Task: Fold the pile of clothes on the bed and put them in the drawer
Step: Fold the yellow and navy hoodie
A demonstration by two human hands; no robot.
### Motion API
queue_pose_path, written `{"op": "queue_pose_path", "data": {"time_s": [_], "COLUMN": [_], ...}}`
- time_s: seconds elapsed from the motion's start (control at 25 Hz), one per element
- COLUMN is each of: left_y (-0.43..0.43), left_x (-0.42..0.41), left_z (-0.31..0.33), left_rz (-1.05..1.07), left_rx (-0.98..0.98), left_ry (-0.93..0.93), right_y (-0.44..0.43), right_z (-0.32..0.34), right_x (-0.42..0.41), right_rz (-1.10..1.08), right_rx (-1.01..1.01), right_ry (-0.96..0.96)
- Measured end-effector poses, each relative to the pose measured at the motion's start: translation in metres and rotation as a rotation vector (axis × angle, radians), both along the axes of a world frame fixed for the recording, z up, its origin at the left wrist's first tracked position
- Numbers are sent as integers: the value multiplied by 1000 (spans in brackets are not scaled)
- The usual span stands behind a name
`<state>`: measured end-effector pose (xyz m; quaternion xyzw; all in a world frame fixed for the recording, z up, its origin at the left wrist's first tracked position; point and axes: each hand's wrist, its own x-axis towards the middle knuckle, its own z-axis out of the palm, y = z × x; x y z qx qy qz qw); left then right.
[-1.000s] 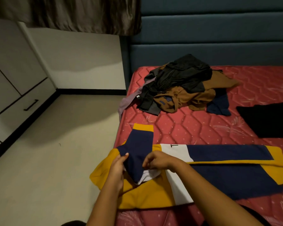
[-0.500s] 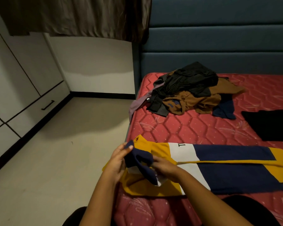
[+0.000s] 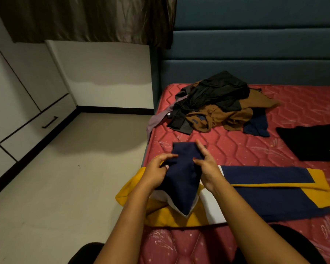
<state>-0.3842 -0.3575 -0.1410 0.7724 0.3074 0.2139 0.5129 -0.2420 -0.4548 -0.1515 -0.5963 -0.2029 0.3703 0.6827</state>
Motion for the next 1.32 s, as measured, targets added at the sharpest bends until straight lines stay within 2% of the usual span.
{"op": "queue_pose_path", "data": {"time_s": [0.04, 0.12, 0.2, 0.24, 0.32, 0.4, 0.48, 0.52, 0.64, 0.76, 0.84, 0.92, 1.0, 1.08, 1.32], "left_y": [1, -9, -35, -50, -74, -88, -91, -90, -90, -95, -98, -100, -103, -106, -105], "left_x": [9, 24, 38, 47, 56, 59, 59, 61, 72, 83, 90, 94, 98, 104, 124], "left_z": [-1, -3, -8, -16, -38, -61, -76, -80, -83, -84, -87, -89, -89, -89, -88], "left_rz": [16, 63, 50, -6, -169, -283, -344, -366, -391, -424, -456, -466, -471, -465, -414], "left_rx": [143, 439, 630, 673, 703, 684, 668, 679, 719, 732, 751, 766, 768, 790, 848], "left_ry": [92, 390, 498, 513, 590, 686, 759, 787, 812, 812, 822, 833, 837, 830, 817], "right_y": [-7, -30, -60, -75, -99, -117, -131, -135, -130, -120, -119, -120, -126, -138, -207], "right_z": [-2, -18, -41, -53, -68, -71, -70, -70, -66, -71, -79, -82, -79, -70, -68], "right_x": [11, 39, 63, 74, 93, 113, 136, 147, 164, 175, 186, 192, 199, 210, 264], "right_rz": [-71, -225, -347, -340, -307, -427, -567, -567, -416, -271, -257, -259, -298, -381, -570], "right_rx": [-3, -76, -269, -407, -640, -777, -931, -1006, -1153, -1188, -1197, -1094, -933, -870, -921], "right_ry": [-51, -202, -324, -333, -220, -126, -207, -296, -404, -399, -354, -343, -345, -376, -385]}}
